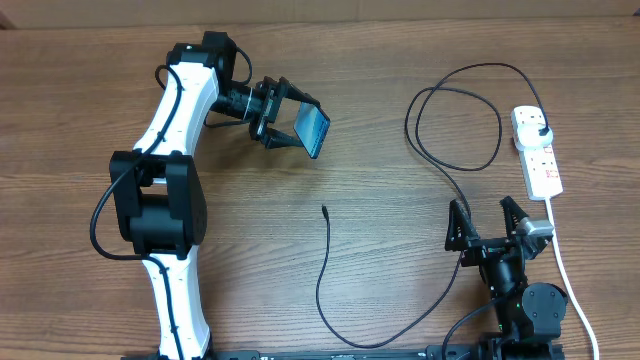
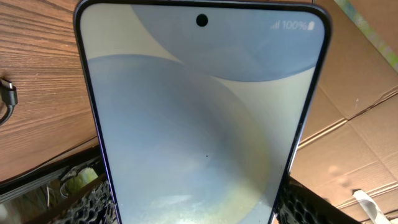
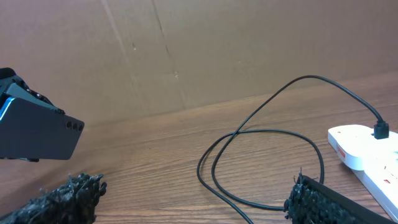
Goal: Plug charger to phone and switch on socket
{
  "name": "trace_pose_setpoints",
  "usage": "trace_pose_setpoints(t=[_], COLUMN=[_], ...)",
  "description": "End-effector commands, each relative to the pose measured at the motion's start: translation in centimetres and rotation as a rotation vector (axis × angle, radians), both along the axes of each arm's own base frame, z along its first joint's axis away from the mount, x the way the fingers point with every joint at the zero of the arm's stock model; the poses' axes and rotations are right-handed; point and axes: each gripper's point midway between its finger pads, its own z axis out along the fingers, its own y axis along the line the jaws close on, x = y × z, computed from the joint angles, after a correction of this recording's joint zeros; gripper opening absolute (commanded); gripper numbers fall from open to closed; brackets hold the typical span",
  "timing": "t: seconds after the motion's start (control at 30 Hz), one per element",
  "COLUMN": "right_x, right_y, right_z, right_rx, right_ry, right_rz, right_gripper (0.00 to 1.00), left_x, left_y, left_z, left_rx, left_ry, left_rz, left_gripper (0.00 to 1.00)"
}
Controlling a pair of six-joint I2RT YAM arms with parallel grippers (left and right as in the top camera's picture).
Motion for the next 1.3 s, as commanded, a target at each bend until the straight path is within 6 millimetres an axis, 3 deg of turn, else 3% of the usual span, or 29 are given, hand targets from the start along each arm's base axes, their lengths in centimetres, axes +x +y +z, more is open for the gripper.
trace_pose_setpoints(t=[0.0,0.9,1.27], right_x=[0.0,0.0,0.0], right_y=[0.0,0.0,0.0], right_z=[-0.2,-0.2,-0.2], right_rx=[-0.001,-0.001,-0.001], right_ry=[-0.003,-0.003,-0.003], right_rz=[-0.006,-0.006,-0.006], right_gripper=[1.00,1.00,1.00], left_x=[0.3,0.2,0.5], left_y=[-0.3,-0.3,1.9], left_z=[1.4,0.5,-2.7], left_rx=[-0.010,0.046,0.273], left_ry=[-0.064,-0.070,-0.091], left_rz=[-0.015,-0.027,-0.029], left_gripper=[0.04,0.04,0.04])
